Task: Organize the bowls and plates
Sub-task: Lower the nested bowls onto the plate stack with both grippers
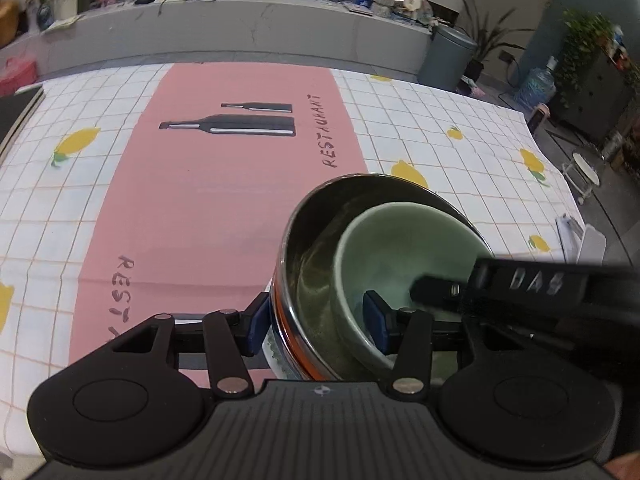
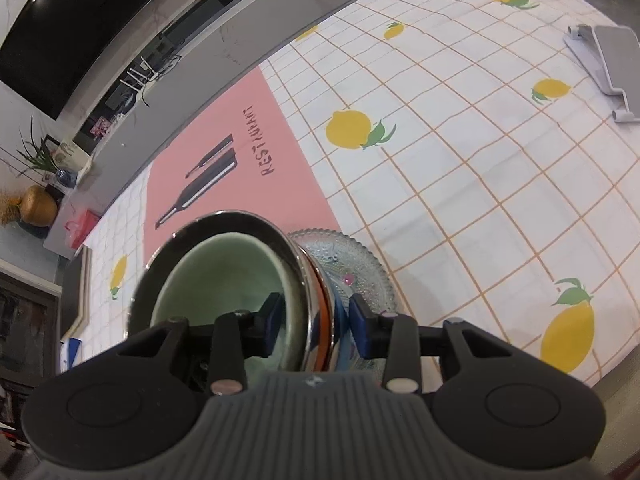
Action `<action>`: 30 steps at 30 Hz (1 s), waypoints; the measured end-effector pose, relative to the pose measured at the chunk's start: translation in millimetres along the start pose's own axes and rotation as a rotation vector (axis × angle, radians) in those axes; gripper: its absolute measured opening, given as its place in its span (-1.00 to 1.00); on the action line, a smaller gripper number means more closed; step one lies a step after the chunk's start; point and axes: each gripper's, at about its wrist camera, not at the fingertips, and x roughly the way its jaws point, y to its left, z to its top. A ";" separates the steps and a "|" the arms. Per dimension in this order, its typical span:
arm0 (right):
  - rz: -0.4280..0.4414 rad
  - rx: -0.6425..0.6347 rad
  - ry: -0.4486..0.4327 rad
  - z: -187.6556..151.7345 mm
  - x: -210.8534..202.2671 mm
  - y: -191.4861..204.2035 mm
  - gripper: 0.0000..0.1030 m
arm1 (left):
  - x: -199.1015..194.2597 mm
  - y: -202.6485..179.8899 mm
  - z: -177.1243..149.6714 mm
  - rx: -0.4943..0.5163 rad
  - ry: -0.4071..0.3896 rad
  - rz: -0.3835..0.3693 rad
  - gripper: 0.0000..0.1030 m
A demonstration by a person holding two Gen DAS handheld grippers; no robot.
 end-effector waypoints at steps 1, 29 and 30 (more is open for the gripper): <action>0.004 0.007 -0.004 0.4 -3.5 0.9 -0.06 | -4.8 -0.8 -2.0 0.027 -0.030 0.007 0.36; -0.145 -0.413 -0.111 -103.9 -121.0 0.0 0.30 | -143.8 -38.3 -70.2 0.050 -0.329 0.138 0.80; -0.142 -0.427 -0.103 -107.3 -119.3 2.7 0.30 | -142.6 -35.5 -71.7 0.028 -0.326 0.125 0.80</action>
